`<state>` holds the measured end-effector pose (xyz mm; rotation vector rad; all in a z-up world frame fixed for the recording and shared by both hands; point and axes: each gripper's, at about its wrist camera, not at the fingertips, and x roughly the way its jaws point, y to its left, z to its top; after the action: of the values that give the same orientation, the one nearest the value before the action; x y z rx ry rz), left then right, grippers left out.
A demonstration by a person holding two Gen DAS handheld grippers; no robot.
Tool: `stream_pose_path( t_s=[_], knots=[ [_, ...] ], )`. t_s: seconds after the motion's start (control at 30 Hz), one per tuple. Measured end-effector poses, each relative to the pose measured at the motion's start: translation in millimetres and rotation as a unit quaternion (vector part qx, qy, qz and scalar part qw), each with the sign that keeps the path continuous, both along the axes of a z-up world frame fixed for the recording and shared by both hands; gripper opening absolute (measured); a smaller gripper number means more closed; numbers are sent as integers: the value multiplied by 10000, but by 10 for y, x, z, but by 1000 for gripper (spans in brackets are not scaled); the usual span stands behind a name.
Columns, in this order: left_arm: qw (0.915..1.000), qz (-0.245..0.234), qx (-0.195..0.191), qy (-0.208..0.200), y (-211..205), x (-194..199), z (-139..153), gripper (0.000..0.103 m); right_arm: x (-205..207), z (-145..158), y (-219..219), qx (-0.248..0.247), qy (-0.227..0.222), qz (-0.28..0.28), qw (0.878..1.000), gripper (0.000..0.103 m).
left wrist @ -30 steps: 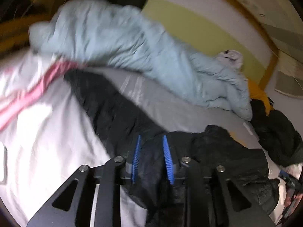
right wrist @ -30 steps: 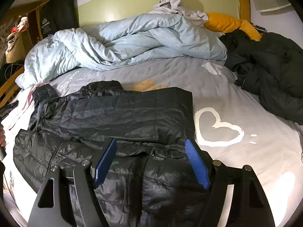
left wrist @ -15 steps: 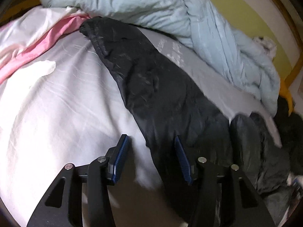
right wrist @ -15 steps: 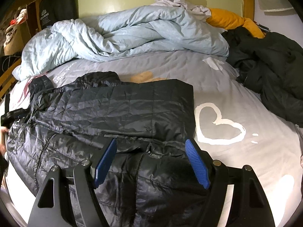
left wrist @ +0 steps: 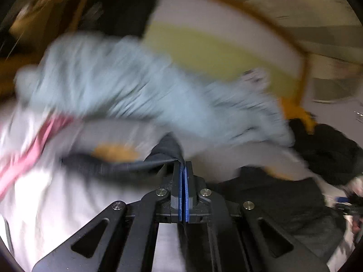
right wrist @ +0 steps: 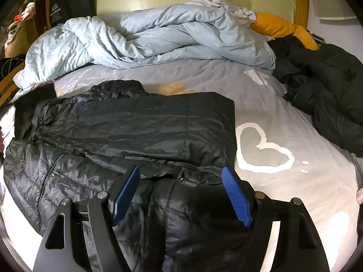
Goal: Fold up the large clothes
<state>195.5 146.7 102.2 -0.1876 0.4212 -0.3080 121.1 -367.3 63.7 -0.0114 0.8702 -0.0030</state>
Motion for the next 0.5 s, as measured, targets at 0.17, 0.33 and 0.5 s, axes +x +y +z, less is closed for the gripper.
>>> stream_pose_path(
  t_s=[0.17,0.33,0.5],
  knots=[
    [9886,-1119,960,-320,-1039,-539,262,1,-22,11,67,7,7,56,10000,77],
    [9674,-1539,1853,782,-1766,-581,-455,1,-74,59,81,78,-37,81,9999,77],
    [9501,-1500,2454,1207,-1910,-640,-933,2,-94,115,72,97,-92,136,9998,77]
  ],
)
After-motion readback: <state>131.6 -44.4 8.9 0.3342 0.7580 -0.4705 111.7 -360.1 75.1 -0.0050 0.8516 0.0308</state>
